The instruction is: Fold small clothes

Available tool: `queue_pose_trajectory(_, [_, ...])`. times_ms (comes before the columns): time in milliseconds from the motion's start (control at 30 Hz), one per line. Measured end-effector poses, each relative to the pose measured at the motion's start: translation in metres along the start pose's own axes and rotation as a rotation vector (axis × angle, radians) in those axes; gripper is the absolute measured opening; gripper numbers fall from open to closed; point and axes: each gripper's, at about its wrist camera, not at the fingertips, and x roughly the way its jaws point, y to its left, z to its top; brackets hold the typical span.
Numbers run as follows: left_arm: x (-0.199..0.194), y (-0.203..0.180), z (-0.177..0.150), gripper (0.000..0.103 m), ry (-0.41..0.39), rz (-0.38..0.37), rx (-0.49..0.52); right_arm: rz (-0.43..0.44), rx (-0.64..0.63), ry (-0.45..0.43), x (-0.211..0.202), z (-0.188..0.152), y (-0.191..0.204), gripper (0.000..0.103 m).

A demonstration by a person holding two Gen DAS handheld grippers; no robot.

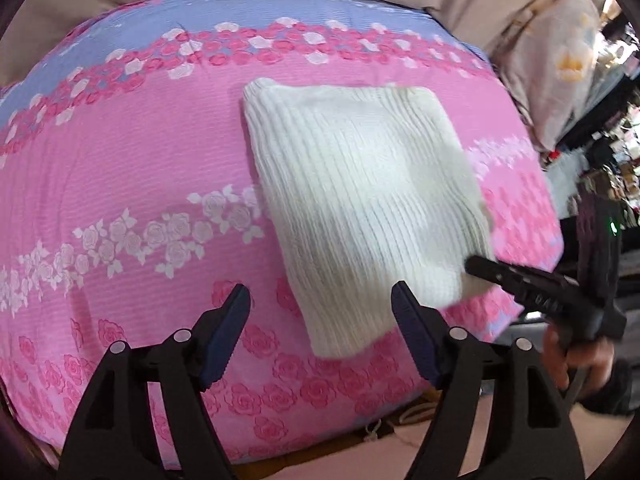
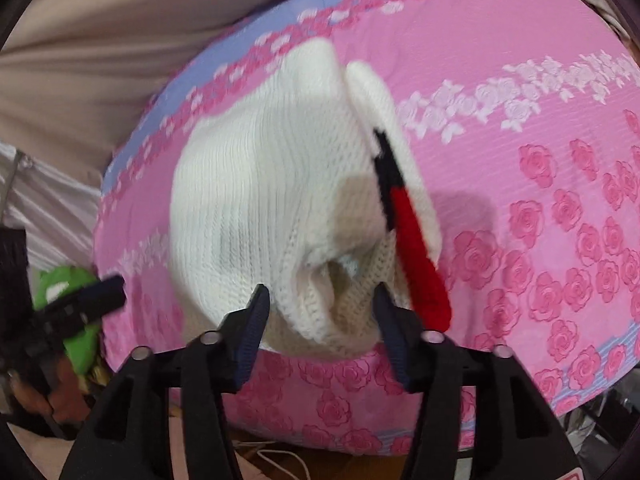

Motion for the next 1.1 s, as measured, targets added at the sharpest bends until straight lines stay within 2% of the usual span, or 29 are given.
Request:
queue_pose_trajectory(33, [-0.005, 0.002, 0.003, 0.071, -0.005, 0.004, 0.001, -0.020, -0.019, -0.001, 0.001, 0.001, 0.003, 0.010])
queue_pose_trajectory(100, [-0.006, -0.005, 0.009, 0.071, -0.033, 0.008, 0.018, 0.003, 0.000, -0.097, -0.024, 0.004, 0.005, 0.009])
queue_pose_trajectory(167, [-0.001, -0.011, 0.012, 0.073, -0.049, 0.026, 0.040, 0.007, 0.035, -0.147, -0.045, 0.007, -0.004, 0.009])
queue_pose_trajectory(200, [0.003, -0.013, 0.013, 0.073, -0.047, 0.031, 0.042, -0.006, 0.045, -0.137, -0.044, 0.006, -0.012, 0.009])
queue_pose_trajectory(300, [0.021, -0.012, 0.016, 0.073, -0.010, 0.044, 0.010, -0.143, 0.042, 0.001, 0.007, -0.010, -0.042, 0.009])
queue_pose_trajectory(333, [0.025, -0.012, 0.017, 0.073, 0.001, 0.058, -0.003, -0.140, 0.047, 0.011, 0.017, -0.014, -0.045, 0.008])
queue_pose_trajectory(433, [0.032, -0.006, 0.020, 0.073, 0.004, 0.083, -0.037, -0.134, 0.066, -0.017, 0.004, -0.010, -0.038, 0.011])
queue_pose_trajectory(600, [0.040, 0.000, 0.024, 0.073, 0.006, 0.103, -0.061, -0.119, 0.055, -0.116, -0.038, 0.017, -0.022, 0.030])
queue_pose_trajectory(700, [0.045, -0.001, 0.025, 0.073, 0.014, 0.108, -0.056, -0.146, -0.016, -0.162, -0.040, 0.051, -0.006, 0.039])
queue_pose_trajectory(767, [0.049, -0.003, 0.025, 0.074, 0.015, 0.118, -0.047, -0.203, -0.060, -0.172, -0.033, 0.071, 0.008, 0.042])
queue_pose_trajectory(833, [0.051, -0.002, 0.025, 0.075, 0.016, 0.122, -0.051, -0.177, -0.071, -0.180, -0.029, 0.088, 0.015, 0.049])
queue_pose_trajectory(900, [0.053, -0.001, 0.025, 0.075, 0.018, 0.122, -0.053, -0.197, -0.076, -0.176, -0.020, 0.100, 0.015, 0.049])
queue_pose_trajectory(1000, [0.056, -0.002, 0.025, 0.076, 0.020, 0.133, -0.054, -0.212, -0.080, -0.091, 0.015, 0.120, 0.017, 0.049])
queue_pose_trajectory(1033, [0.056, -0.002, 0.026, 0.076, 0.022, 0.136, -0.055, -0.212, -0.073, -0.061, 0.026, 0.124, 0.017, 0.044])
queue_pose_trajectory(1067, [0.057, -0.002, 0.026, 0.076, 0.021, 0.138, -0.054, -0.194, -0.074, -0.013, 0.038, 0.128, 0.017, 0.023])
queue_pose_trajectory(1100, [0.056, -0.002, 0.027, 0.076, 0.019, 0.144, -0.053, -0.184, -0.076, -0.015, 0.037, 0.128, 0.019, 0.021])
